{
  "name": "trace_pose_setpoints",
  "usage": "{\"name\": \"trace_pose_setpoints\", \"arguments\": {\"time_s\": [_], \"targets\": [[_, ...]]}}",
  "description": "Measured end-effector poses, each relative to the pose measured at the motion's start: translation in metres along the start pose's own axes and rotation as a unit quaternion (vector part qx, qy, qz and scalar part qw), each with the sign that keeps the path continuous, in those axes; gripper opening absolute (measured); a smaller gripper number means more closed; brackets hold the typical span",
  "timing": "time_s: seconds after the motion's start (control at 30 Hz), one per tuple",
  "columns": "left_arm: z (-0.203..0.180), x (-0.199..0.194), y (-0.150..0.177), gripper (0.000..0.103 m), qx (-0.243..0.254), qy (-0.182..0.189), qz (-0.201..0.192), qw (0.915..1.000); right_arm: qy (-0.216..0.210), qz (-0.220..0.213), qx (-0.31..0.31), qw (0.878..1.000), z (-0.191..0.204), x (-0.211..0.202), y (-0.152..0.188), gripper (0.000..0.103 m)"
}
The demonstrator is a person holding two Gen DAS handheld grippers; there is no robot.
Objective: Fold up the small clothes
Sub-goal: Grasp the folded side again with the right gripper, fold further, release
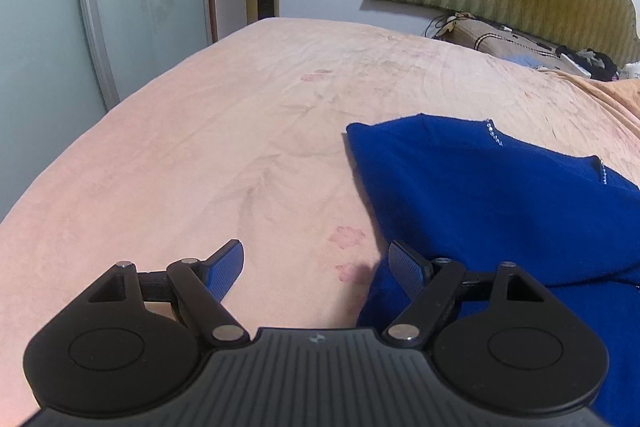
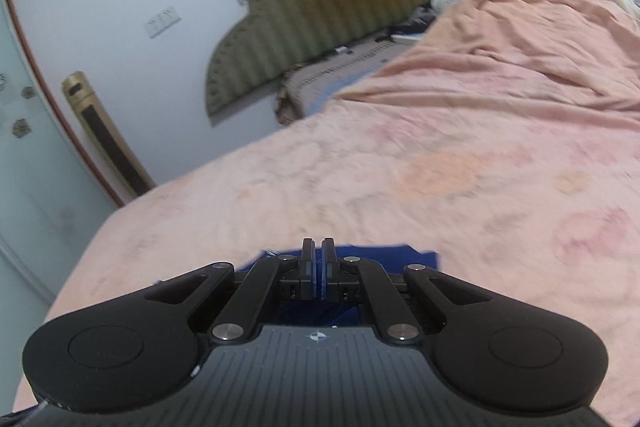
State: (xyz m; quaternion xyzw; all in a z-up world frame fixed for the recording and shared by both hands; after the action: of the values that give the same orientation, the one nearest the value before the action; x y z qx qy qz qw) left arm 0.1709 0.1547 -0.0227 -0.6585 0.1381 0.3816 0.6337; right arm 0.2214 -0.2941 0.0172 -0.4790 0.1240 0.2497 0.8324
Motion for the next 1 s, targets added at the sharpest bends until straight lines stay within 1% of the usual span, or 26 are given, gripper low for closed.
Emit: {"name": "trace_pose_setpoints", "arguments": {"time_s": [0.07, 0.13, 0.17, 0.2, 0.27, 0.3, 0.33, 0.37, 0.4, 0.43, 0.47, 0.5, 0.53, 0.57, 0.6, 0.63, 0.67, 0.7, 0.73, 0.77, 0.83, 0.87, 0.93, 0.97, 1.0], "targets": [[-0.003, -0.001, 0.0, 0.08, 0.002, 0.004, 0.0, 1.0, 0.021, 0.016, 0.006, 1.0, -0.009, 0.004, 0.008, 0.016], [-0.009, -0.005, -0.001, 0.08, 0.008, 0.016, -0.006, 0.9998, 0.043, 0.012, -0.01, 0.999, -0.008, 0.003, 0.015, 0.021], [-0.013, -0.006, -0.001, 0.08, 0.015, 0.021, -0.008, 0.9996, 0.045, 0.011, -0.016, 0.999, -0.006, 0.003, 0.019, 0.026], [-0.018, -0.006, -0.001, 0.08, 0.028, 0.025, -0.008, 0.9993, 0.038, 0.015, -0.018, 0.999, -0.004, 0.004, 0.023, 0.028], [-0.029, -0.002, 0.0, 0.08, 0.057, 0.026, -0.007, 0.998, 0.017, 0.034, -0.011, 0.999, -0.001, 0.008, 0.029, 0.029], [-0.035, 0.002, 0.002, 0.08, 0.071, 0.018, -0.005, 0.9973, 0.013, 0.049, -0.008, 0.999, -0.002, 0.014, 0.034, 0.033], [-0.039, 0.007, 0.004, 0.08, 0.081, 0.003, 0.001, 0.9967, 0.017, 0.071, -0.013, 0.997, -0.003, 0.021, 0.039, 0.037], [-0.042, 0.011, 0.006, 0.08, 0.09, -0.01, 0.007, 0.9958, 0.03, 0.094, -0.026, 0.995, -0.004, 0.029, 0.045, 0.041], [-0.042, 0.015, 0.008, 0.081, 0.094, -0.019, 0.011, 0.9954, 0.055, 0.105, -0.04, 0.992, -0.005, 0.033, 0.05, 0.04], [-0.039, 0.015, 0.01, 0.081, 0.09, -0.022, 0.011, 0.9957, 0.076, 0.097, -0.058, 0.991, -0.002, 0.031, 0.053, 0.041], [-0.035, 0.013, 0.01, 0.08, 0.081, -0.018, 0.009, 0.9965, 0.083, 0.088, -0.073, 0.99, 0.002, 0.025, 0.054, 0.044], [-0.031, 0.011, 0.01, 0.081, 0.074, -0.015, 0.009, 0.9971, 0.079, 0.078, -0.086, 0.99, 0.008, 0.017, 0.056, 0.049], [-0.028, 0.012, 0.011, 0.081, 0.069, -0.015, 0.01, 0.9975, 0.065, 0.072, -0.097, 0.991, 0.015, 0.011, 0.058, 0.051], [-0.025, 0.012, 0.011, 0.081, 0.065, -0.018, 0.012, 0.9977, 0.051, 0.071, -0.111, 0.99, 0.021, 0.007, 0.062, 0.059], [-0.022, 0.013, 0.011, 0.081, 0.062, -0.021, 0.013, 0.9978, 0.046, 0.076, -0.123, 0.988, 0.025, 0.006, 0.065, 0.07], [-0.021, 0.014, 0.011, 0.081, 0.059, -0.022, 0.014, 0.9979, 0.048, 0.088, -0.136, 0.986, 0.027, 0.009, 0.069, 0.074], [-0.018, 0.013, 0.012, 0.081, 0.054, -0.023, 0.016, 0.9981, 0.06, 0.104, -0.146, 0.982, 0.026, 0.013, 0.074, 0.075], [-0.016, 0.012, 0.012, 0.081, 0.05, -0.023, 0.016, 0.9983, 0.078, 0.117, -0.146, 0.979, 0.023, 0.015, 0.077, 0.073], [-0.015, 0.011, 0.012, 0.081, 0.049, -0.024, 0.013, 0.9984, 0.089, 0.117, -0.138, 0.979, 0.021, 0.013, 0.079, 0.073], [-0.013, 0.009, 0.013, 0.081, 0.048, -0.028, 0.008, 0.9984, 0.085, 0.106, -0.129, 0.982, 0.02, 0.006, 0.08, 0.073], [-0.009, 0.008, 0.012, 0.081, 0.045, -0.044, -0.005, 0.998, 0.061, 0.083, -0.109, 0.989, 0.021, -0.013, 0.08, 0.075], [-0.006, 0.01, 0.012, 0.083, 0.04, -0.059, -0.012, 0.9974, 0.056, 0.07, -0.101, 0.991, 0.02, -0.023, 0.081, 0.076], [0.003, 0.016, 0.011, 0.081, 0.021, -0.096, -0.006, 0.9951, 0.065, 0.051, -0.093, 0.992, 0.013, -0.041, 0.083, 0.078], [0.007, 0.017, 0.011, 0.081, 0.013, -0.096, -0.002, 0.9953, 0.076, 0.045, -0.088, 0.992, 0.008, -0.049, 0.084, 0.078], [0.008, 0.015, 0.01, 0.081, 0.011, -0.081, -0.001, 0.9967, 0.084, 0.041, -0.082, 0.992, 0.001, -0.057, 0.084, 0.079]]}}
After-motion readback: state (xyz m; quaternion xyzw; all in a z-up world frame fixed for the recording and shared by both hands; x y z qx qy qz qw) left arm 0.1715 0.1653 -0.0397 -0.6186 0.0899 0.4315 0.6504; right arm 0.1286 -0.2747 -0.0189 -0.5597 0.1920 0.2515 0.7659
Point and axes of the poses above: each gripper's, at about its wrist camera, not at the fingertips, and x roughly the way its jaws point, z to its left, y to its underside, the point moved 3 cm from there along x, roughly the way its jaws point, and after that the axes turned 10 degrees about -y, right-handed, at the moved point
